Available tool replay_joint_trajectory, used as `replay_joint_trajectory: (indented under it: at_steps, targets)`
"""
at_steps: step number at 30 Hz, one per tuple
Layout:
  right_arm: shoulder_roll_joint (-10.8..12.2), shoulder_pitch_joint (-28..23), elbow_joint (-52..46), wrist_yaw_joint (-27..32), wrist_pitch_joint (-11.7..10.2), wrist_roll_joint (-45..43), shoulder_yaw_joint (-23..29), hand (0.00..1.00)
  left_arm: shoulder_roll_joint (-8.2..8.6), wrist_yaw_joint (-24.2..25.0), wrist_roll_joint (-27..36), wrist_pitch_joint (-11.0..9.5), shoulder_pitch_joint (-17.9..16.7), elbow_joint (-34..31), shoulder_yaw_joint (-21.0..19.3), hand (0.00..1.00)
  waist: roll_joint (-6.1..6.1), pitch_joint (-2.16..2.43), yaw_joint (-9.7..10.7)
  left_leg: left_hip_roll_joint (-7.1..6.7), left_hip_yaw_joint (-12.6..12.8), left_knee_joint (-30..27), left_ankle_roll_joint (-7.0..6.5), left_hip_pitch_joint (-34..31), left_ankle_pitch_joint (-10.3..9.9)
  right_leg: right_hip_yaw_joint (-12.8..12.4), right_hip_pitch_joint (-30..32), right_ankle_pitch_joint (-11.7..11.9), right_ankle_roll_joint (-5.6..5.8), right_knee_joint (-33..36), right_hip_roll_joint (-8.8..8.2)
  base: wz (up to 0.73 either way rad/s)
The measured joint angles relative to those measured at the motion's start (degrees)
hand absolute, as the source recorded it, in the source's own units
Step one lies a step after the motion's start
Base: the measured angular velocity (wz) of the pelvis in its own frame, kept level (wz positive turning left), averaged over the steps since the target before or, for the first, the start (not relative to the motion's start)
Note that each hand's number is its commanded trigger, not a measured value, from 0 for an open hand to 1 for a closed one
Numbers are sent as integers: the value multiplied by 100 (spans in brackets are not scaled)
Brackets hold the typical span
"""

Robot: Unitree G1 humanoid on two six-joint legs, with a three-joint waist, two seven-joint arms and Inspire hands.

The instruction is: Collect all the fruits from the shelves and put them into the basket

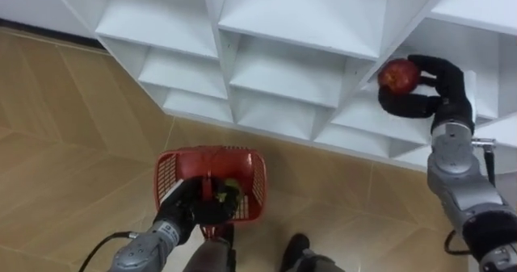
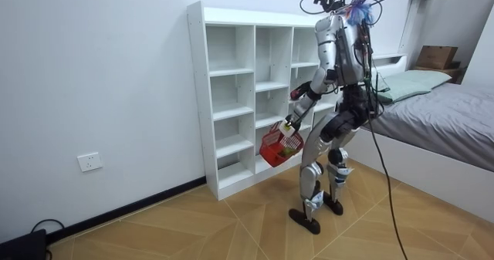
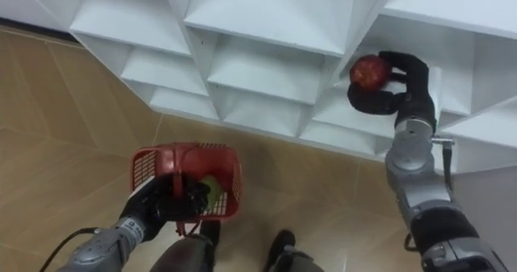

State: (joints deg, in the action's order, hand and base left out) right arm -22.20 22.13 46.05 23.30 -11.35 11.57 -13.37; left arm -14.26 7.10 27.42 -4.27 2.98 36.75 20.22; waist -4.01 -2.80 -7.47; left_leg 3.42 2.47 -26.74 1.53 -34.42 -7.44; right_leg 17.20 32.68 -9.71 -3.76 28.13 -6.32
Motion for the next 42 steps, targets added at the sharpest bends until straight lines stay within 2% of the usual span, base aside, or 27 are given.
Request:
replay_joint_trajectory:
  at_steps: [2, 4, 5, 10, 15, 16, 21, 23, 27, 35, 37, 42]
  targets:
    - [19, -140, -10, -50, -8, -58, 1, 100, 4, 2, 0, 0, -43, 0, -22, 100, 20, 25, 47, 21, 50, 112, 1, 144, 13, -92, -124, 56, 26, -149, 64, -18]
    - [28, -272, -11, -79, -8, -57, 12, 100, 20, 19, -5, 0, -82, -3, -19, 100, 86, 86, 186, 21, 100, 217, -17, 285, 30, -167, -251, 122, 62, -299, 104, -12]
    - [32, -307, -11, -80, -8, -57, 12, 100, 20, 25, -5, 0, -85, -4, -20, 100, 99, 99, 206, 26, 124, 238, -18, 323, 30, -195, -283, 142, 69, -335, 118, -18]
    - [55, -668, -199, -201, -78, -62, 8, 100, 6, 109, -9, -117, -75, -46, -231, 100, 108, 122, 369, 93, 365, 346, -32, 522, 25, -364, -387, 238, 79, -457, 169, -20]
    - [131, -1011, -270, -327, -83, -69, 11, 100, 21, 110, -2, -140, -78, -86, -382, 100, 120, 130, 414, 164, 479, 407, -30, 620, 24, -479, -461, 351, 65, -636, 273, -16]
    - [170, -1145, -334, -332, -83, -69, 11, 100, 31, 110, -3, -142, -83, -86, -381, 100, 147, 160, 412, 182, 496, 420, -28, 649, 22, -489, -505, 376, 63, -687, 298, -11]
    - [311, -1477, -692, -387, -76, -119, 18, 100, 117, 117, -16, -175, -81, -88, -386, 100, 227, 208, 455, 177, 560, 521, -24, 831, 28, -571, -626, 415, 76, -770, 328, -10]
    - [433, -1552, -859, -516, -76, -336, 108, 100, 206, 139, -47, -191, -81, -88, -469, 100, 228, 207, 512, 182, 579, 521, -24, 859, 28, -577, -635, 414, 74, -755, 330, -5]
    - [684, -1568, -1101, -767, -119, -985, 111, 100, 222, 246, -48, -232, -80, -98, -466, 100, 238, 201, 637, 190, 643, 536, -23, 894, 26, -623, -628, 416, 71, -754, 337, -8]
    - [806, -1606, -1157, -1167, -128, -1399, 97, 100, 236, 327, -9, -302, -97, -124, -378, 100, 326, 194, 635, 189, 676, 558, -25, 909, 26, -642, -619, 421, 72, -753, 328, 0]
    - [871, -1632, -1328, -1255, -112, -1641, 85, 100, 303, 381, -16, -302, -98, -124, -314, 100, 386, 194, 627, 189, 691, 586, -25, 906, 26, -650, -604, 421, 72, -764, 338, 0]
    - [960, -1642, -1517, -1514, -113, -1716, -124, 100, 518, 452, -14, -303, -102, -122, -281, 100, 434, 191, 566, 194, 751, 643, -23, 909, 27, -699, -556, 423, 69, -773, 370, -5]
